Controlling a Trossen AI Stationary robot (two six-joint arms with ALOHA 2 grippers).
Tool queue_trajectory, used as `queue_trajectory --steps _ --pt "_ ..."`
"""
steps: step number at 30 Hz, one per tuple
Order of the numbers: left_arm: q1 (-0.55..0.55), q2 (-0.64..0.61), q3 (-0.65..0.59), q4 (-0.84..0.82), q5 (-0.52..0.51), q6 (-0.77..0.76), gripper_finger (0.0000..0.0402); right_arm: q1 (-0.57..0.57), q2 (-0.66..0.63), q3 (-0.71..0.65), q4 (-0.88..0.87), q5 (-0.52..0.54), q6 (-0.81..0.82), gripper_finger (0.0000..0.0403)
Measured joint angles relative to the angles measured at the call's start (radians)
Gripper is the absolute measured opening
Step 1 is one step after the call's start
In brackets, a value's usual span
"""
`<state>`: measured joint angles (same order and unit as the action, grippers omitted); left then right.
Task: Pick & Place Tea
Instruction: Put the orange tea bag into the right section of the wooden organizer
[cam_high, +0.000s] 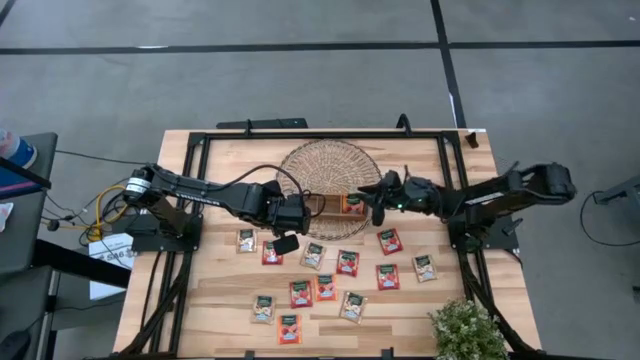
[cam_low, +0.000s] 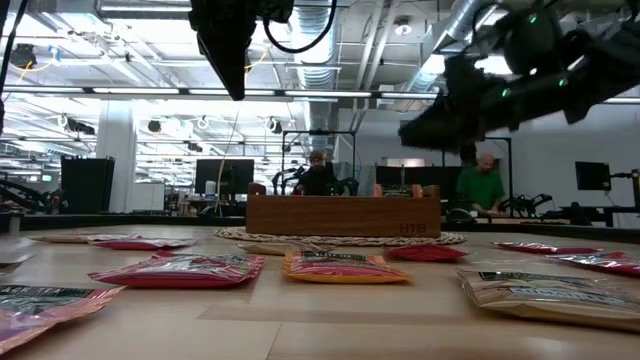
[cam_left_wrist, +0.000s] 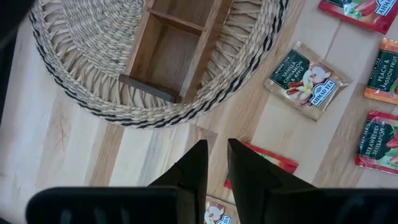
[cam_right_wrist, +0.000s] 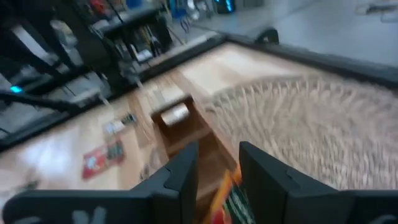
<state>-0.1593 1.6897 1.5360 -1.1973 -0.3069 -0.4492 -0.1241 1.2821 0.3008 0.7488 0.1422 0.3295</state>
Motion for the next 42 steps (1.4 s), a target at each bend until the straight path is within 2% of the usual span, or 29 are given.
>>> queue_trajectory --steps 7,12,16,22,27,35,42 --pt "-0.002 0.000 0.000 -0.001 0.049 -0.008 0.0055 0.083 -0.296 0.001 -0.194 -0.188 -0.009 0.0107" --pt "-0.028 0.000 0.000 0.000 0.061 -0.036 0.0055 0.240 -0.447 0.028 -0.387 -0.195 0.041 0.0107" --pt "-0.068 0.000 -0.016 0.022 0.058 -0.061 0.0055 0.368 -0.463 0.129 -0.602 -0.162 0.053 0.0107" --pt "-0.149 -0.021 -0.170 0.184 0.061 -0.129 0.0055 0.490 -0.357 0.327 -0.910 -0.087 0.006 0.0107" --pt "-0.194 -0.120 -0.370 0.402 0.063 -0.233 0.0055 0.520 -0.200 0.462 -1.014 -0.090 0.001 0.0107" --pt "-0.265 -0.433 -0.655 0.597 -0.141 -0.421 0.0055 0.517 0.051 0.645 -1.055 -0.106 -0.076 0.0107" --pt "-0.387 -0.688 -0.829 0.636 -0.308 -0.531 0.0055 0.469 0.276 0.838 -1.146 -0.247 -0.096 0.0107"
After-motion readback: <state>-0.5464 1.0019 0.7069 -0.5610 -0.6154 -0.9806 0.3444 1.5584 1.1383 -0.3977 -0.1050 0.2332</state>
